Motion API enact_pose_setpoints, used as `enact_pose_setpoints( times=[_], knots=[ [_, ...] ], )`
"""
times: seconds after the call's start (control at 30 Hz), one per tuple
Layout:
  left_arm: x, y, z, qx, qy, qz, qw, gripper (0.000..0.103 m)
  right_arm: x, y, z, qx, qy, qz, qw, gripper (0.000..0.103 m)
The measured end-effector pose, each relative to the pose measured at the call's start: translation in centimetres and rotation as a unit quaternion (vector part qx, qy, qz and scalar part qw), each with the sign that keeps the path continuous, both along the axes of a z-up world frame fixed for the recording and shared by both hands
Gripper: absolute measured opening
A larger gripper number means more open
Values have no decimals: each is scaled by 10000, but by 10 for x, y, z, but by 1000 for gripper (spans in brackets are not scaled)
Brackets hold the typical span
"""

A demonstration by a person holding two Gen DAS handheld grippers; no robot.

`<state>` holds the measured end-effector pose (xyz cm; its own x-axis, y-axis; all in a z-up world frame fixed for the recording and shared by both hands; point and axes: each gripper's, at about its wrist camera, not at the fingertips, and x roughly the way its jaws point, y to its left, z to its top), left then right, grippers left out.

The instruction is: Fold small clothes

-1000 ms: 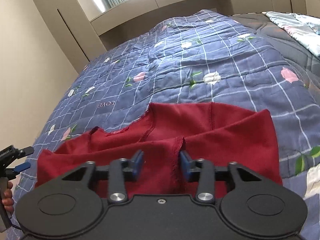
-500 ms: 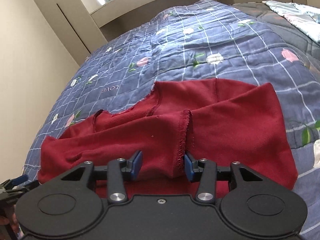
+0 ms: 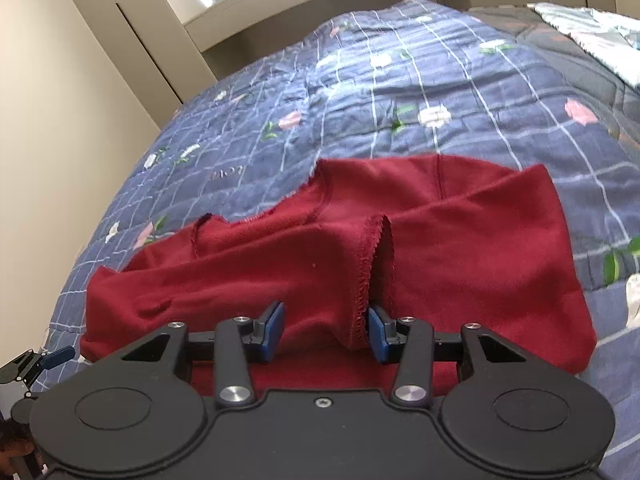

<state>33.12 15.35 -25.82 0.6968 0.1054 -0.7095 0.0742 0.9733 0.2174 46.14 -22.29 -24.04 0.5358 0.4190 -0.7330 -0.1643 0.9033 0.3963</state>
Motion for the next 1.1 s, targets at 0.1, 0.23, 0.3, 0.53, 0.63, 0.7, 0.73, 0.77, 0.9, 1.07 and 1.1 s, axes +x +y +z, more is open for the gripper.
enact_pose_setpoints(
  times=[0.1, 0.23, 0.3, 0.53, 0.63, 0.7, 0.73, 0.77, 0.9, 1.07, 1.1],
  knots=[
    [2, -4, -6, 217, -35, -64, 9997, 77, 1, 3, -3, -63, -1, 19, 10000, 35],
    [9, 1, -1, -121, -193, 187, 9996, 59, 1, 4, 4, -58, -106, 39, 9999, 17],
    [10, 1, 1, -91, -260, 222, 9994, 46, 1, 5, 10, -40, -144, 63, 9999, 9],
    [6, 1, 22, -200, -655, 567, 9960, 10, -7, 3, 25, -27, -204, 35, 9998, 1],
    [2, 20, 24, -815, -641, 1397, 9847, 9, -12, 4, 13, -4, 8, 18, 10000, 1],
    [3, 29, 17, -1117, -424, 1649, 9791, 9, -15, 10, 5, -114, 49, 102, 9999, 1],
    [3, 29, 12, -1158, -346, 1692, 9781, 9, -17, 12, 3, -213, 28, 131, 9997, 1],
    [5, 28, 8, -1128, -281, 1681, 9789, 9, -18, 13, 1, -319, 6, 150, 9994, 1],
    [8, 34, 0, -1263, -114, 1783, 9758, 17, -20, 12, 0, -339, -24, 176, 9993, 4],
    [-6, 45, 7, -1498, 38, 1884, 9706, 68, -25, 14, 12, -593, -398, 377, 9967, 36],
    [-12, 46, 11, -1450, 27, 1928, 9705, 74, -26, 16, 14, -684, -486, 441, 9955, 47]
  ],
)
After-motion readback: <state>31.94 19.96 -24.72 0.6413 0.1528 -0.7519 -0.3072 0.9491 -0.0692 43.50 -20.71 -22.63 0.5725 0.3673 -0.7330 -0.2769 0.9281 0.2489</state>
